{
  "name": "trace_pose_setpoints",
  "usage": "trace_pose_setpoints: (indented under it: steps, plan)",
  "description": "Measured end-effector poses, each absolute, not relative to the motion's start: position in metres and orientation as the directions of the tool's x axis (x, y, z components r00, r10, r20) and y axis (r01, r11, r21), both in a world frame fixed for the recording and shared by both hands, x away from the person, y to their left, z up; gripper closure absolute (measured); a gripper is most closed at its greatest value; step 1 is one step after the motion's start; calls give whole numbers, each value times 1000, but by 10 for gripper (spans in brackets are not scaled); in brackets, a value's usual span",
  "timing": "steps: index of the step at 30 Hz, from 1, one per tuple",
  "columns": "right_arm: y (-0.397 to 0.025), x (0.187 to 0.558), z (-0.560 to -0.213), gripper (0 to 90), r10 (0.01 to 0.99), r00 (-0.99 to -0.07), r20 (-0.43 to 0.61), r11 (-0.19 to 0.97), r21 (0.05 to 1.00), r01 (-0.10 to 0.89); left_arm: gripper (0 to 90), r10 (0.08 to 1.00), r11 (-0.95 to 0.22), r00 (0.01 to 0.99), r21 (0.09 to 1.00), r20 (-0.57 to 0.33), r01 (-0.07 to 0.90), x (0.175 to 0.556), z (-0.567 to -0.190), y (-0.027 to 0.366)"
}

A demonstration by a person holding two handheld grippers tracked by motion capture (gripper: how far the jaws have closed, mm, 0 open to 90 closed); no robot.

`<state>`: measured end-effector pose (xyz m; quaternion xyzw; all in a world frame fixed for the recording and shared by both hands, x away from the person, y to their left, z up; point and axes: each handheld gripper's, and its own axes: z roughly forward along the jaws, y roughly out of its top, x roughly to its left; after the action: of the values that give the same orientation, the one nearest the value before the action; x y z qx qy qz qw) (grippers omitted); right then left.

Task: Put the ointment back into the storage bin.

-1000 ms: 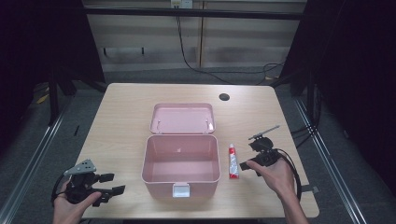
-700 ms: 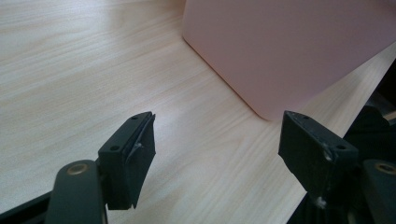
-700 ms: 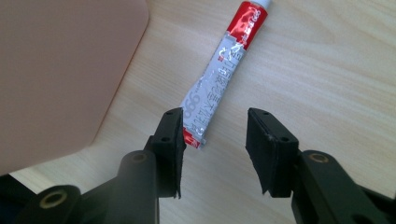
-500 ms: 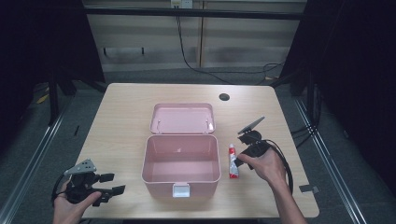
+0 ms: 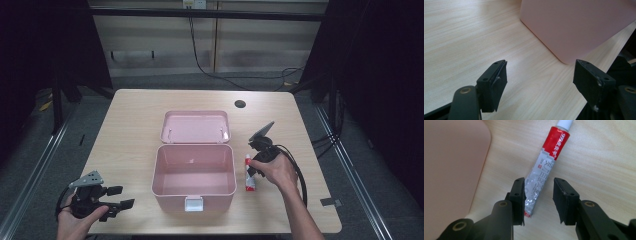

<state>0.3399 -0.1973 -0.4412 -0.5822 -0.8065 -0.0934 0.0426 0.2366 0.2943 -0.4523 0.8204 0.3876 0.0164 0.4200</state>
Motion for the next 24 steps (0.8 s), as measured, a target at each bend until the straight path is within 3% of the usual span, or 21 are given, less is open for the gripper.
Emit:
trace_pose_setpoints:
  steps: [24]
  plan:
    - [-184, 354, -461, 619, 950, -287, 124, 280, 73, 957, 271, 644, -347, 703, 702, -303, 621, 235, -452, 293]
